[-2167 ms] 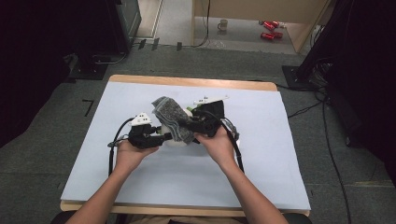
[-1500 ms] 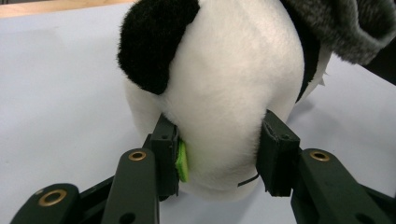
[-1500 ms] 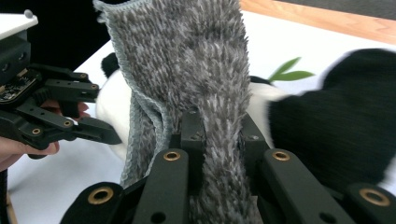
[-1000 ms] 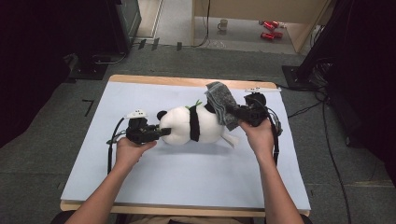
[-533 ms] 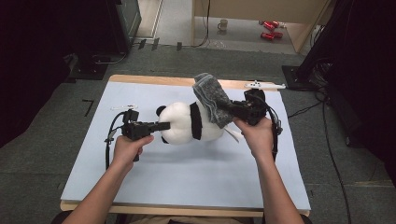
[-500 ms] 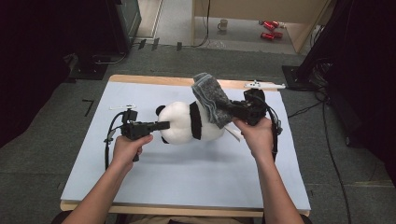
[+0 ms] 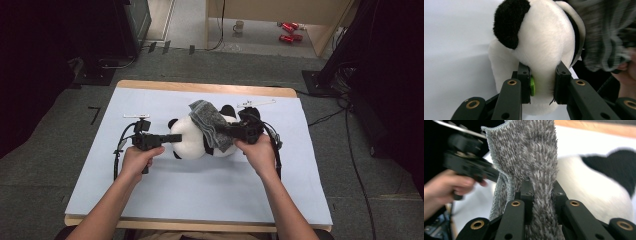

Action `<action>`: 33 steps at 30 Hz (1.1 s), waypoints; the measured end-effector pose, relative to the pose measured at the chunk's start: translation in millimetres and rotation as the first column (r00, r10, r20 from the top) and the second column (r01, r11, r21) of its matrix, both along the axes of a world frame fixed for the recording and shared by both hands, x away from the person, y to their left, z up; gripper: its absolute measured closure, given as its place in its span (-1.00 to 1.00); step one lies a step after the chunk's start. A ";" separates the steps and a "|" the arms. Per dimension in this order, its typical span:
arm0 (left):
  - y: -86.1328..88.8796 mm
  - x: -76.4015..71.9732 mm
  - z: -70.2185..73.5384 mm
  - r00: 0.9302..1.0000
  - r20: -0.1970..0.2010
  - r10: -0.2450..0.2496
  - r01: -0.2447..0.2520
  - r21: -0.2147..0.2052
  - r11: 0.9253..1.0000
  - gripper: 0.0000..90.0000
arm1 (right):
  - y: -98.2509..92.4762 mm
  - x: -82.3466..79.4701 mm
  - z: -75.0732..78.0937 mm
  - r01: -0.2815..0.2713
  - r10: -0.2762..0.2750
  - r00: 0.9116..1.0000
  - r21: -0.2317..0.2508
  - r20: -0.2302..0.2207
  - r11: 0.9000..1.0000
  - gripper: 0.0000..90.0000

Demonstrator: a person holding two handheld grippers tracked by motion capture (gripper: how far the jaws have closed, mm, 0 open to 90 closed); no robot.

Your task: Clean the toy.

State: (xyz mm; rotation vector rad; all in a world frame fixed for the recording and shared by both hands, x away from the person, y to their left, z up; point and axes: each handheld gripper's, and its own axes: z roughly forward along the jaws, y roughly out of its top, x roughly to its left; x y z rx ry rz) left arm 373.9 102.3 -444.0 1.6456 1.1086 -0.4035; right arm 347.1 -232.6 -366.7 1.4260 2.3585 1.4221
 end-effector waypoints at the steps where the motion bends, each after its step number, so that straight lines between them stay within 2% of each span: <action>1: -0.4 0.1 -0.2 1.000 0.007 -0.002 0.002 0.010 1.000 0.60 | -1.6 2.5 -6.5 0.007 -0.007 1.000 0.006 -0.006 1.000 0.74; 3: -1.3 -0.2 -0.2 1.000 0.023 0.005 -0.005 0.016 1.000 0.57 | -4.1 4.5 -10.6 0.012 -0.012 1.000 0.024 -0.012 1.000 0.74; 7: -3.2 -1.1 2.4 0.997 0.081 -0.010 0.005 0.055 0.998 0.48 | -3.7 4.1 -10.1 0.016 -0.016 1.000 0.002 0.000 1.000 0.74; 9: -2.9 -1.6 2.9 0.995 0.101 -0.008 0.002 0.064 0.998 0.37 | -3.5 3.6 -9.4 0.016 -0.016 1.000 -0.009 0.006 1.000 0.74; 13: -2.7 -3.3 3.7 0.988 0.153 -0.005 -0.008 0.082 0.997 0.11 | -3.4 3.5 -9.4 0.018 -0.017 1.000 -0.018 0.010 1.000 0.74; 15: -2.0 -4.7 4.1 0.982 0.190 -0.010 -0.008 0.091 0.996 0.01 | -4.2 4.2 -9.8 0.019 -0.018 1.000 -0.015 0.009 1.000 0.74; 17: -1.4 -7.6 4.8 0.968 0.249 -0.026 -0.003 0.116 0.993 -0.10 | -4.8 4.5 -9.9 0.022 -0.022 1.000 -0.018 0.012 1.000 0.74; 18: -0.7 -10.0 6.0 0.958 0.284 -0.034 -0.005 0.137 0.991 -0.13 | -5.3 4.8 -10.1 0.024 -0.024 1.000 -0.017 0.011 1.000 0.74; 19: -0.5 -11.7 6.7 0.951 0.306 -0.038 -0.008 0.147 0.989 -0.16 | -5.7 5.2 -10.4 0.026 -0.026 1.000 -0.016 0.013 1.000 0.74; 20: 0.7 -14.8 8.5 0.936 0.350 -0.047 -0.013 0.167 0.986 -0.18 | -5.8 5.3 -10.5 0.028 -0.028 0.999 -0.017 0.015 0.999 0.74; 21: 1.6 -16.6 9.6 0.925 0.377 -0.054 -0.015 0.179 0.984 -0.19 | -6.2 5.8 -10.7 0.032 -0.031 0.999 -0.017 0.016 0.999 0.74; 22: 2.7 -19.9 11.1 0.907 0.415 -0.069 -0.018 0.201 0.979 -0.21 | -6.6 6.2 -10.9 0.035 -0.035 0.999 -0.018 0.018 0.999 0.74; 23: 3.7 -22.0 11.4 0.894 0.441 -0.084 -0.015 0.216 0.976 -0.24 | -7.4 6.8 -11.3 0.042 -0.042 0.999 -0.017 0.022 0.999 0.74; 24: 4.7 -23.4 11.0 0.884 0.456 -0.102 -0.006 0.229 0.973 -0.27 | -8.1 7.3 -11.4 0.045 -0.045 0.999 -0.016 0.021 0.999 0.74; 26: 5.3 -24.1 9.0 0.880 0.457 -0.130 0.013 0.251 0.968 -0.30 | -9.4 7.9 -11.8 0.049 -0.049 0.999 -0.014 0.021 0.999 0.74; 29: 1.6 -23.7 4.4 0.884 0.447 -0.140 0.028 0.249 0.968 -0.31 | -10.3 8.3 -11.8 0.053 -0.053 0.998 -0.013 0.018 0.999 0.74; 33: -7.6 -22.1 -3.8 0.885 0.437 -0.163 0.039 0.278 0.960 -0.31 | -10.5 8.7 -12.0 0.054 -0.054 0.998 -0.013 0.020 0.998 0.74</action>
